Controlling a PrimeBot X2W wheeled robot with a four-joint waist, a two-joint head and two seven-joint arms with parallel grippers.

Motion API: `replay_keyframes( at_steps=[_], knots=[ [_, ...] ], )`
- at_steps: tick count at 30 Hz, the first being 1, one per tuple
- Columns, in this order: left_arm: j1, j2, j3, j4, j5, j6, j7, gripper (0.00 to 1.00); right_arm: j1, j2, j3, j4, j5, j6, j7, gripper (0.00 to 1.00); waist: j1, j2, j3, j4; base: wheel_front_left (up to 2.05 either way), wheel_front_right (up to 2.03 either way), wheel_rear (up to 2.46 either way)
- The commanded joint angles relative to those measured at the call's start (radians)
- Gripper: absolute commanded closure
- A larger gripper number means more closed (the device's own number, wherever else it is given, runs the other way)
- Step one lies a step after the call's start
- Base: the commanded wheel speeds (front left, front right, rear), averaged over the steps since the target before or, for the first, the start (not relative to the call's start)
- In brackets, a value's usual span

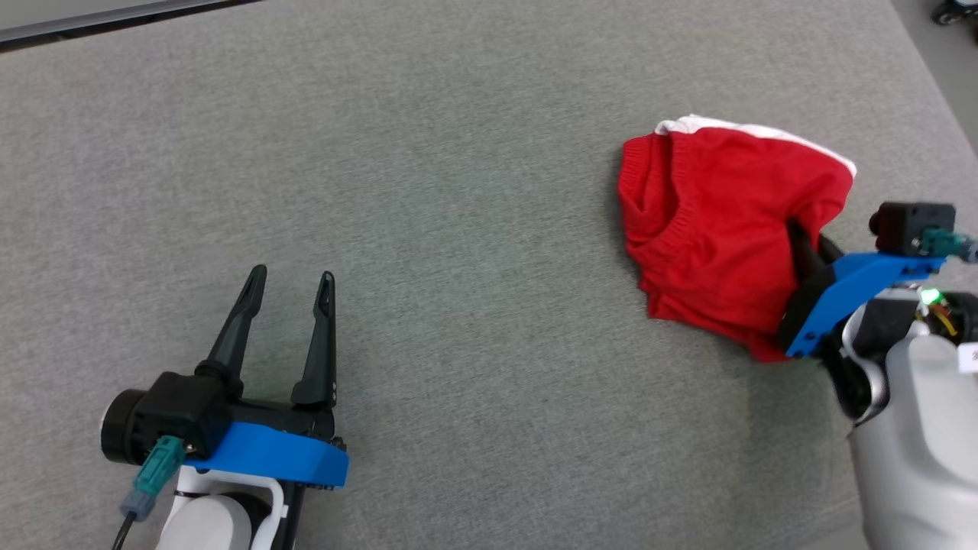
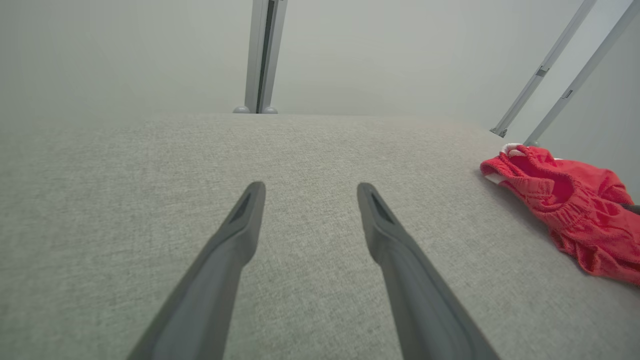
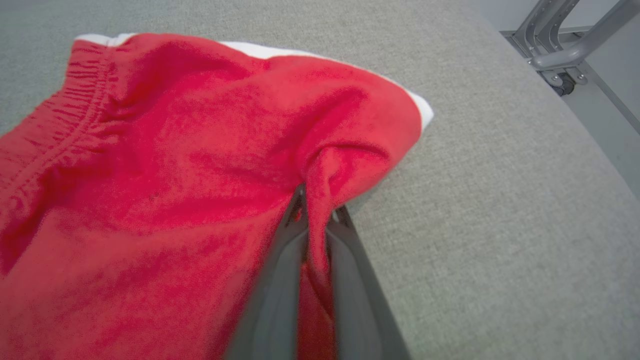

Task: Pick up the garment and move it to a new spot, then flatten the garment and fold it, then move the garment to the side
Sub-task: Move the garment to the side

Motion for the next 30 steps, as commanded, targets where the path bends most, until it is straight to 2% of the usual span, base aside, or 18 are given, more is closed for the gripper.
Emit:
replay_keyframes(
  at_steps=[1,6,11,17,19,25,30],
  knots=[
    [-0.004,0.011,0.0,-0.012,0.007,0.006,0.007,0.0,-0.043,-0.016,-0.008,0.012,-0.014,0.0,-0.012,1.0,-0.0001,0.0,0.009,0.015,0.0,0.0,0.0],
    [0.009,0.026,0.01,-0.047,0.004,0.017,0.018,0.0,-0.142,-0.106,-0.019,0.077,-0.047,0.0,0.005,1.0,-0.0001,0.0,0.024,0.08,0.0,0.0,0.0],
    [0.024,0.025,0.013,-0.058,-0.006,0.024,0.014,0.0,-0.242,-0.234,-0.058,0.133,-0.088,0.0,0.057,1.0,-0.0001,0.0,0.036,0.155,0.0,0.0,0.0],
    [0.034,0.015,0.002,-0.048,-0.011,0.025,-0.001,0.0,-0.305,-0.32,-0.119,0.177,-0.156,0.0,0.066,0.98,-0.0001,0.0,0.046,0.215,0.0,0.0,0.0],
    [0.032,0.012,-0.001,-0.043,-0.014,0.026,-0.006,0.0,-0.318,-0.328,-0.126,0.178,-0.195,0.0,0.04,0.0,-0.0001,0.0,0.049,0.224,0.0,0.0,0.0],
    [0.022,0.004,-0.007,-0.015,-0.021,0.024,-0.02,0.0,-0.336,-0.297,-0.123,0.177,-0.279,0.0,-0.076,0.0,-0.0001,0.0,0.037,0.23,0.0,0.0,0.0],
    [0.012,-0.007,-0.011,0.023,-0.035,0.018,-0.037,0.0,-0.328,-0.246,-0.094,0.201,-0.259,0.0,-0.137,0.0,-0.0001,0.0,-0.014,0.229,0.0,0.0,0.0]
  ],
)
